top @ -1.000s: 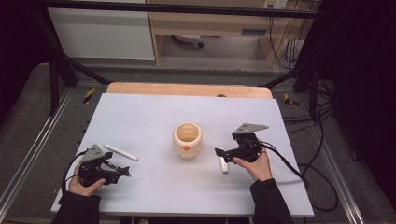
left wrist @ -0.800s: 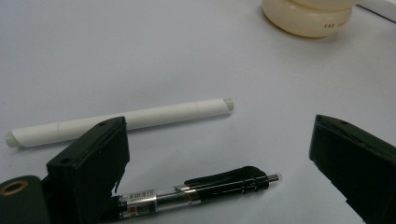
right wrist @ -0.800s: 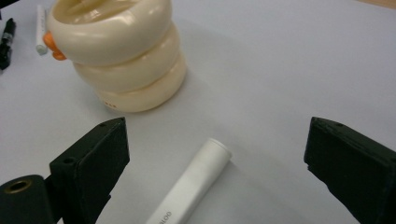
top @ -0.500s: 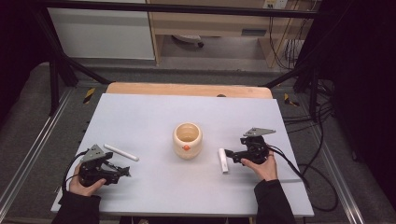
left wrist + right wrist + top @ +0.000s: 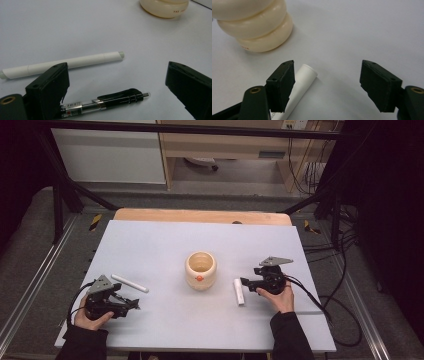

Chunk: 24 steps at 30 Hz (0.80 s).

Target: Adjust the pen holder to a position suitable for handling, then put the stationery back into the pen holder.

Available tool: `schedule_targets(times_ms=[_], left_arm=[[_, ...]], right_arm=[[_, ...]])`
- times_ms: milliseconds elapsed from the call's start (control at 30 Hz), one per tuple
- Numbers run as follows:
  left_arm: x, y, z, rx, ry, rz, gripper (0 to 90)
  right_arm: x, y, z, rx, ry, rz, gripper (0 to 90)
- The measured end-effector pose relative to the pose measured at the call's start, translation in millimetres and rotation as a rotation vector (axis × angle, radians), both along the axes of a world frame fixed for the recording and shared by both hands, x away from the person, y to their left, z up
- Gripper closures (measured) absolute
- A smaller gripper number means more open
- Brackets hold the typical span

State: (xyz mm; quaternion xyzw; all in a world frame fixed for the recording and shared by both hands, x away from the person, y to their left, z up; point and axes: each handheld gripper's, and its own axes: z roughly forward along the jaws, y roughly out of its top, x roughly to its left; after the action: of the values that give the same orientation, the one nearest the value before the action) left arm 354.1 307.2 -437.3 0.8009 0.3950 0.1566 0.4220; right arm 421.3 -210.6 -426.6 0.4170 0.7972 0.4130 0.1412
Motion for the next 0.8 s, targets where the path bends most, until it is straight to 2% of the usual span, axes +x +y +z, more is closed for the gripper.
schedule_targets(times_ms=[100,133,167,200,300,467,500,667,700,800], left_arm=[[0.0,0.2,0.2,-0.001,-0.001,-0.001,5.4],[0.1,0.5,0.1,-0.002,-0.001,0.0,5.4],[0.3,0.7,-0.1,-0.002,0.0,0.002,5.4],[0.3,0.8,-0.3,-0.001,0.001,0.003,5.5],[0.3,0.3,0.1,0.002,0.0,0.002,5.5],[0.2,-0.6,-0.1,0.002,0.001,0.0,5.5],[0.4,-0.6,-0.1,0.003,0.001,-0.001,5.5],[0.3,-0.6,-0.2,0.001,0.001,0.0,5.5],[0.3,-0.6,-0.2,0.001,0.001,0.0,5.5],[0.1,-1.2,0.0,0.003,0.002,-0.005,5.5]], right_arm=[[2.4,0.2,-2.5,-0.01,0.0,-0.008,32.5],[4.1,-0.9,-4.5,-0.009,-0.003,-0.014,38.0],[4.1,-0.9,-4.5,-0.009,-0.003,-0.014,38.0],[4.8,-2.5,-6.1,-0.012,-0.004,-0.028,44.0],[4.6,-4.4,-8.3,-0.007,-0.005,-0.04,52.3],[4.2,-2.9,-11.2,-0.006,0.004,-0.034,60.8],[4.4,-1.2,-12.7,-0.002,0.008,-0.035,65.1],[4.5,0.5,-15.3,-0.012,0.013,-0.029,76.5],[4.5,0.5,-15.3,-0.012,0.013,-0.029,76.5],[4.3,2.4,-17.4,-0.008,0.02,-0.021,85.6]])
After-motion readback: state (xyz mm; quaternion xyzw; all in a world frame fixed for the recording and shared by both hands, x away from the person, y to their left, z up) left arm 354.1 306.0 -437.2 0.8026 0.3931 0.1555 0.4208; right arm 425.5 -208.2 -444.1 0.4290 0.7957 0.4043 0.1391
